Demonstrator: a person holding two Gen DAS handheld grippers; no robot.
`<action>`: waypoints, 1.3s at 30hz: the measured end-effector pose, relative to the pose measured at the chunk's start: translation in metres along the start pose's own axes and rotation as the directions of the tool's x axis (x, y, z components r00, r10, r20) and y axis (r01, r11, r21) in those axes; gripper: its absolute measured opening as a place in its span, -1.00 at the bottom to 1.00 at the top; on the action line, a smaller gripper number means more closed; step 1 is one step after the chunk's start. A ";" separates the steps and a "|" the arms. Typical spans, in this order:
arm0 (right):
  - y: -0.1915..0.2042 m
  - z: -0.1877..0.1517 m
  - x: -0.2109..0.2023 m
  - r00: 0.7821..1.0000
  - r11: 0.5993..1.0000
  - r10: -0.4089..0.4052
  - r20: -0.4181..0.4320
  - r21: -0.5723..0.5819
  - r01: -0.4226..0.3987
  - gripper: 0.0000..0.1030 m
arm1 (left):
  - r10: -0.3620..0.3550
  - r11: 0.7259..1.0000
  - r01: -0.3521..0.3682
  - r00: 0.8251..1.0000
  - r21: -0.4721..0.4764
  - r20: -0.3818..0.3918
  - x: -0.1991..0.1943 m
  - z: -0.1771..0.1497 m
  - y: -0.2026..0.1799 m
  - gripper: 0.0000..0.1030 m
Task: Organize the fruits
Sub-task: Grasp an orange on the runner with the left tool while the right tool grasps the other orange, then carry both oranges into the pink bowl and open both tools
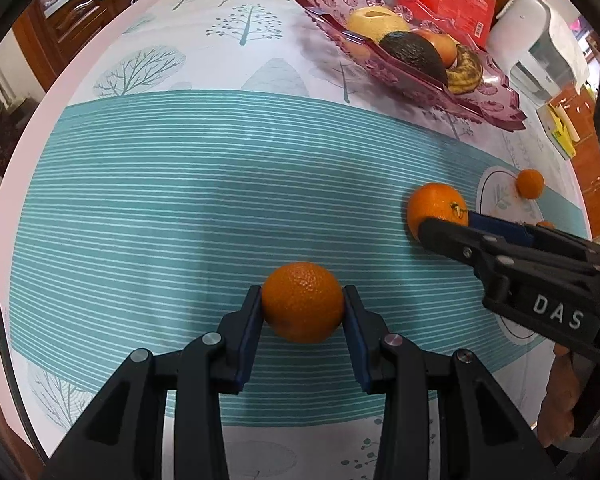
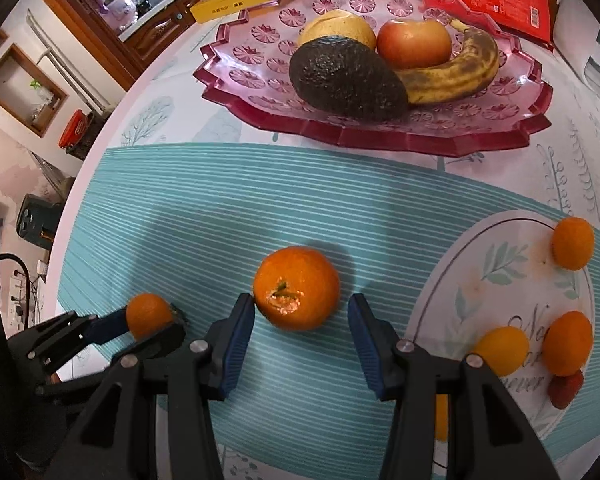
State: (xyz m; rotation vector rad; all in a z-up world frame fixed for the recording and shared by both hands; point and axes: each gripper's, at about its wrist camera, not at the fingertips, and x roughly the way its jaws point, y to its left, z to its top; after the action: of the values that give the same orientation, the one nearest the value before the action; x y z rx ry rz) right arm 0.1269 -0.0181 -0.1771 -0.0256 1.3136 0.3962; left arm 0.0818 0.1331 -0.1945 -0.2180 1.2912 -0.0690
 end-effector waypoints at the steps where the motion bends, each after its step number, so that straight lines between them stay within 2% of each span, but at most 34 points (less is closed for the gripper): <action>1: 0.001 0.001 0.000 1.000 1.000 -0.004 0.006 -0.003 0.004 -0.04 | 0.000 1.000 0.000 1.000 0.003 -0.001 0.001 0.000 -0.001 -0.27; 12: 0.000 -0.002 -0.001 1.000 1.000 -0.009 0.017 0.025 0.009 -0.12 | 0.008 0.999 -0.008 1.000 0.041 -0.013 0.002 0.004 -0.006 -0.27; 20: -0.006 -0.012 -0.028 0.998 0.999 -0.018 0.059 0.043 0.015 -0.13 | 0.035 0.996 -0.033 0.999 0.077 -0.020 -0.001 0.006 -0.016 -0.27; 28: -0.005 -0.026 -0.068 0.992 0.999 -0.027 0.125 0.027 0.024 -0.13 | 0.055 0.984 -0.062 0.997 0.165 0.048 -0.035 0.015 -0.039 -0.28; 35: -0.003 -0.034 -0.106 0.980 0.999 -0.050 0.192 -0.004 0.052 -0.13 | 0.018 0.978 -0.041 0.993 0.203 0.113 -0.077 0.037 -0.052 -0.28; 39: -0.006 -0.033 -0.129 0.970 0.997 -0.069 0.232 -0.011 0.074 -0.13 | 0.041 0.964 -0.086 0.983 0.253 0.178 -0.106 0.055 -0.057 -0.28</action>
State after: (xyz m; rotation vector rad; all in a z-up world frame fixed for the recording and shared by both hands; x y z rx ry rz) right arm 0.0720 -0.0666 -0.0655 -0.0418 1.0754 0.3398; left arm 0.1086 0.1027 -0.0685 0.0434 1.1038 -0.1604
